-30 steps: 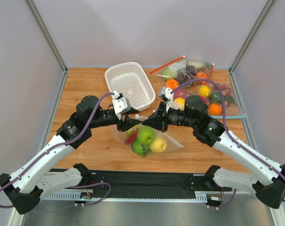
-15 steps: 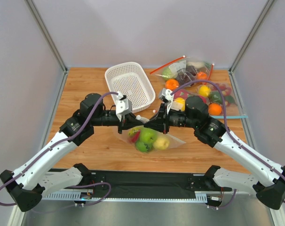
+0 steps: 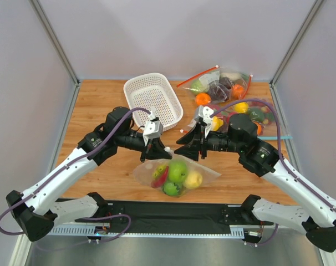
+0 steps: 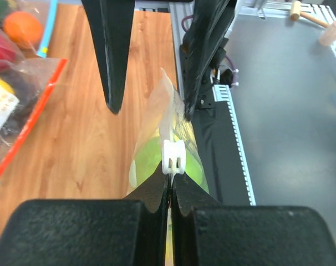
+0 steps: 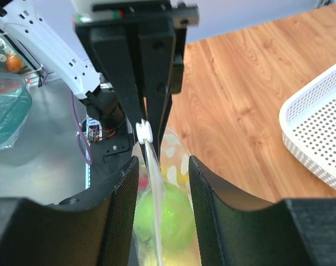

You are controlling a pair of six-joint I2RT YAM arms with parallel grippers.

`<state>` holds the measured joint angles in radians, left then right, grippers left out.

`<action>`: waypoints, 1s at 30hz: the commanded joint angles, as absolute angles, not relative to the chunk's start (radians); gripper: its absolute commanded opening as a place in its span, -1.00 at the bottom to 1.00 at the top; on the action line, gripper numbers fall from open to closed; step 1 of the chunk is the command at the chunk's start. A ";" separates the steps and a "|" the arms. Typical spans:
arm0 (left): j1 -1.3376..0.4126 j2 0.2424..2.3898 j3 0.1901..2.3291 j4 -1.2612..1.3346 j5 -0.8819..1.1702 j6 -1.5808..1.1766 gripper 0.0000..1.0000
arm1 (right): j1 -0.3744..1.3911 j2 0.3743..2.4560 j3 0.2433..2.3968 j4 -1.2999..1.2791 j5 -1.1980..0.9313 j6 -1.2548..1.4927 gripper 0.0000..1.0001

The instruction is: Open the zip-top bag and remove the fake food

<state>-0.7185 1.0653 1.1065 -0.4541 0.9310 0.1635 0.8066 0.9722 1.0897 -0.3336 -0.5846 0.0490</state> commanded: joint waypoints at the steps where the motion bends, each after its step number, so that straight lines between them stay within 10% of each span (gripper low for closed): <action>1: -0.723 1.078 1.150 -0.442 1.031 0.193 -1.00 | 0.804 0.939 1.101 -0.290 -0.600 0.011 -0.12; 30: -0.721 1.111 1.147 -0.434 0.947 0.176 -1.00 | 0.833 1.061 1.114 -0.241 -0.715 0.055 -0.42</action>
<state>-0.7185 1.1206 1.1065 -0.4828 0.9436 0.1627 0.8200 1.0534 1.0809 -0.2356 -0.7300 0.0586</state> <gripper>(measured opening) 0.006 0.293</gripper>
